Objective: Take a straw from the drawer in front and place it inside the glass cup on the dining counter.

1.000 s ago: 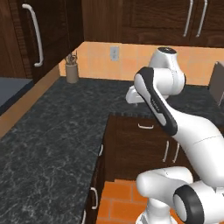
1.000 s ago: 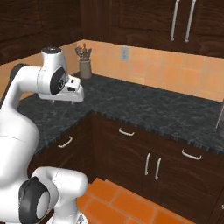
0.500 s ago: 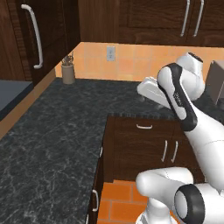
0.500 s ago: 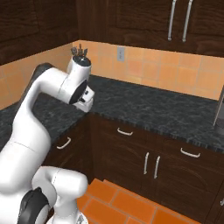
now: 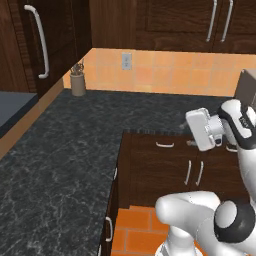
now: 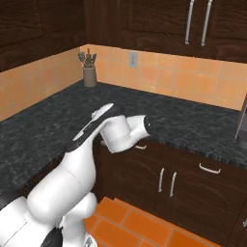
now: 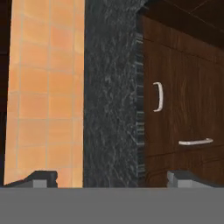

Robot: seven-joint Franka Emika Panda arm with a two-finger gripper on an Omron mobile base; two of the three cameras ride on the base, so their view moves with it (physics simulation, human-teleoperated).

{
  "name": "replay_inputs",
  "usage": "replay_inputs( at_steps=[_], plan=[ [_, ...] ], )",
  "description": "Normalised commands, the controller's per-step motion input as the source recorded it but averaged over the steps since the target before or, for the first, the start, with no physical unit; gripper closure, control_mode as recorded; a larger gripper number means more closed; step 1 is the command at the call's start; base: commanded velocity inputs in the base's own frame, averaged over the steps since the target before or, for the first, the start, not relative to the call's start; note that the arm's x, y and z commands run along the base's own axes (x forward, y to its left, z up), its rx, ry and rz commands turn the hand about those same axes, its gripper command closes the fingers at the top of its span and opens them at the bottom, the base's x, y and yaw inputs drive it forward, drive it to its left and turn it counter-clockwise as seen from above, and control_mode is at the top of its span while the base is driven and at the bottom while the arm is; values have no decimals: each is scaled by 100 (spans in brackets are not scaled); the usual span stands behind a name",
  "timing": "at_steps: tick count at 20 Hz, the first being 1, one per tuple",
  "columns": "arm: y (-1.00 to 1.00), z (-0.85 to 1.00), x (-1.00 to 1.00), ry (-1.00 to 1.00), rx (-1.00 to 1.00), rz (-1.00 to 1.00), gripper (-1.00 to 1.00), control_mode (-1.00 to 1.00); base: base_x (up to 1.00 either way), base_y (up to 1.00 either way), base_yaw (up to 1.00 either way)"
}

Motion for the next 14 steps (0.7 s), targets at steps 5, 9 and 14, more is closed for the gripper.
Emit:
replay_inputs(
  at_steps=[5,9,14],
  plan=[
    [1,-95,38,-1,30,5,-100,-100,0,0,0],
    [28,-82,37,-7,10,7,-100,-100,0,0,0],
    [49,-75,39,-5,2,7,-100,-100,0,0,0]
  ],
)
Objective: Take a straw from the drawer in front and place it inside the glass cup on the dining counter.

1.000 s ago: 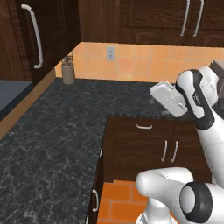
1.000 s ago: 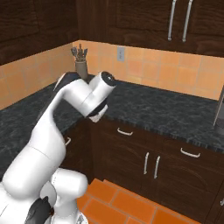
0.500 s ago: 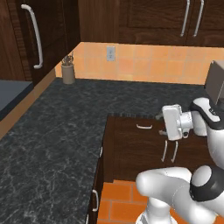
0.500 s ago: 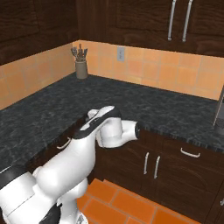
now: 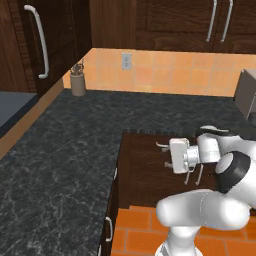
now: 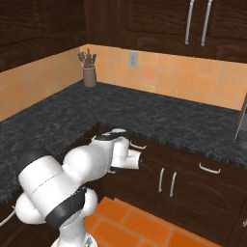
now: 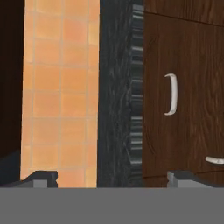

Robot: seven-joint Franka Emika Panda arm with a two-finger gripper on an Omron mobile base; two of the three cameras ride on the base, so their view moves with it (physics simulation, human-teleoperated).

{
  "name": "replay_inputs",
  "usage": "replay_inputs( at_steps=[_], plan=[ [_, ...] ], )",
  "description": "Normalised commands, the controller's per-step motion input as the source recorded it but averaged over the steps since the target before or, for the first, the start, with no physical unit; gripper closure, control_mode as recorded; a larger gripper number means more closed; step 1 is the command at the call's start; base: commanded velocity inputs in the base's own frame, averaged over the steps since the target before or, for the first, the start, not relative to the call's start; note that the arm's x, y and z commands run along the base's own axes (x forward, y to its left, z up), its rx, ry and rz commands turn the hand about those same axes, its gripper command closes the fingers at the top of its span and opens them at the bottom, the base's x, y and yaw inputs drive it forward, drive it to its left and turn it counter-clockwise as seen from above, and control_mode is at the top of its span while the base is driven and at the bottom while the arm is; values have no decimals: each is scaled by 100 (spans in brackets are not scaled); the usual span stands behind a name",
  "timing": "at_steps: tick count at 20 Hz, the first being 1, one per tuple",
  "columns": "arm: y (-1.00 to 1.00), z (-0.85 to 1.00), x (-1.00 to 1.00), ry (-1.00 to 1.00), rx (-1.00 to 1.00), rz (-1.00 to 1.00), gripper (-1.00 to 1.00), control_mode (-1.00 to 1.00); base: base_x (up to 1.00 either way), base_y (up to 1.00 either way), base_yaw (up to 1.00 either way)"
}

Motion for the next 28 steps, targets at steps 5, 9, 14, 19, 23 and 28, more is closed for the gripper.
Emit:
replay_inputs(
  at_steps=[5,9,14,19,23,28],
  plan=[
    [69,-72,29,-3,0,9,-100,-100,0,0,0],
    [58,-56,20,0,0,10,-100,-100,0,0,0],
    [45,-38,28,0,1,8,-100,-100,0,0,0],
    [41,-33,47,0,3,7,-100,-100,0,0,0],
    [34,-34,55,0,4,5,-100,-100,0,0,0],
    [22,-49,57,1,5,3,-100,-100,0,0,0]
  ],
)
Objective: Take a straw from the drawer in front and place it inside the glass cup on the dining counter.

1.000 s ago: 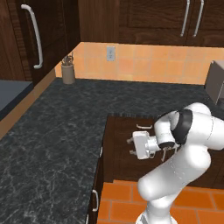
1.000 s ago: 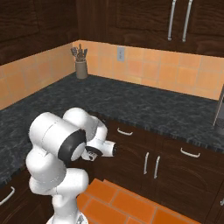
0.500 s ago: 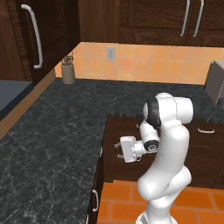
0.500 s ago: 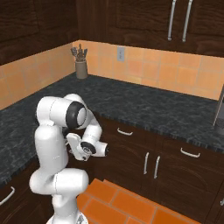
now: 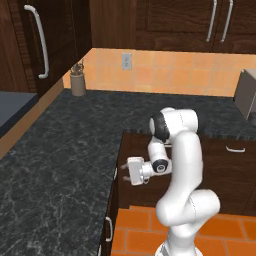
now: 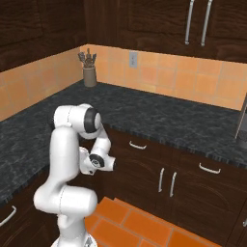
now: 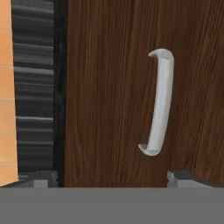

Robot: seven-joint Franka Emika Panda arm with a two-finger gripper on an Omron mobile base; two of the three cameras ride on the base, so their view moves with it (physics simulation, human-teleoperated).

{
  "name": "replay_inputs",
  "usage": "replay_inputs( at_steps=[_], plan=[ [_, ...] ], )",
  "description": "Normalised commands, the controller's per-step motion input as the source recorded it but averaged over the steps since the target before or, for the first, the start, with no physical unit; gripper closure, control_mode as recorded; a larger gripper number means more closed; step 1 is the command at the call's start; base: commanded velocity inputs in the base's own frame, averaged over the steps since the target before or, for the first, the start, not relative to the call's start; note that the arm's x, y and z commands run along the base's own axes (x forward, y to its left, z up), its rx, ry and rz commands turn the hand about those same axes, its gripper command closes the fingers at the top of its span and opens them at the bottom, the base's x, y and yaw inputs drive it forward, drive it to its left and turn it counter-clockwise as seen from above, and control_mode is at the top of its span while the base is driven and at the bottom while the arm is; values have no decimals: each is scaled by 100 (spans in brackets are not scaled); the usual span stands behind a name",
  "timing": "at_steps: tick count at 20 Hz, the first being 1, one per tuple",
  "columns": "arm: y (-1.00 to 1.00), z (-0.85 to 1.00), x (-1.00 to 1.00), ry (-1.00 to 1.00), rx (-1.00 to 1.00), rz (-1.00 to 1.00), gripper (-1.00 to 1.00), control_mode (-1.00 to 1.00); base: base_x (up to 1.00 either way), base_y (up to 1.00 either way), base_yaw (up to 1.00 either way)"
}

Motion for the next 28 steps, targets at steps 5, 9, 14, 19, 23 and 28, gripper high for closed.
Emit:
replay_inputs(
  at_steps=[5,9,14,19,23,28],
  plan=[
    [20,-57,51,1,4,4,-100,-100,0,0,0],
    [25,-49,44,0,2,4,-100,-100,0,0,0],
    [36,-34,41,0,0,1,-100,-100,0,0,0],
    [43,-5,9,-1,0,0,-100,-100,0,0,0],
    [57,0,-5,-6,0,0,100,-100,0,0,0],
    [9,0,-30,-3,0,0,100,-100,0,0,0]
  ],
)
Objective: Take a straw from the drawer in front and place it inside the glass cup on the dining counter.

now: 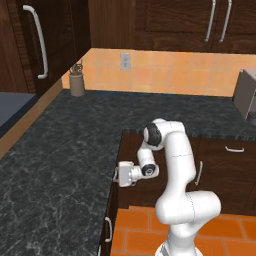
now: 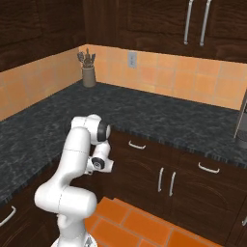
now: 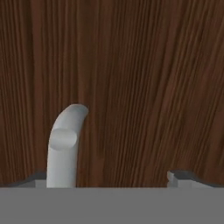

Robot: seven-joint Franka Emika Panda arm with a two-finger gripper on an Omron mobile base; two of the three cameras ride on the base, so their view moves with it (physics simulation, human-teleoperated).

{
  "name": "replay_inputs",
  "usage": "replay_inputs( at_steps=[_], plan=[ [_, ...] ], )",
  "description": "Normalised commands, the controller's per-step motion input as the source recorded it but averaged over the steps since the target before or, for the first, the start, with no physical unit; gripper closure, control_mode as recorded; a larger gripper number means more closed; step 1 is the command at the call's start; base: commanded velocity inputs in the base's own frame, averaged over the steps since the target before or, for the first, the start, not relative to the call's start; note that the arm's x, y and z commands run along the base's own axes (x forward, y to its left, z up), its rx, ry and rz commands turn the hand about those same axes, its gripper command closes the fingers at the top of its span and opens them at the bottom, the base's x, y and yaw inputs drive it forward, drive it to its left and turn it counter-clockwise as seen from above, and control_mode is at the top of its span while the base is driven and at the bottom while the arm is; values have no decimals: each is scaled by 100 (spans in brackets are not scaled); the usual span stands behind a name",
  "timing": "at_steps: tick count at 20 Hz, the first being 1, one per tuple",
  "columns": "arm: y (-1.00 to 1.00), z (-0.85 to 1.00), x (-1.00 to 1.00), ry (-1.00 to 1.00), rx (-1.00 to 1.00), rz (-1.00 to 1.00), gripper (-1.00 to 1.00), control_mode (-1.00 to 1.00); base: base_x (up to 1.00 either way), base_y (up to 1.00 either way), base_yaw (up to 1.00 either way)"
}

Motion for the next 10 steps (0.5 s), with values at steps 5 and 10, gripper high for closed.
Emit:
replay_inputs(
  at_steps=[5,10],
  plan=[
    [-50,0,-43,0,0,-1,100,-100,0,0,0],
    [-90,0,-50,0,1,-6,100,-100,0,0,0]
  ],
)
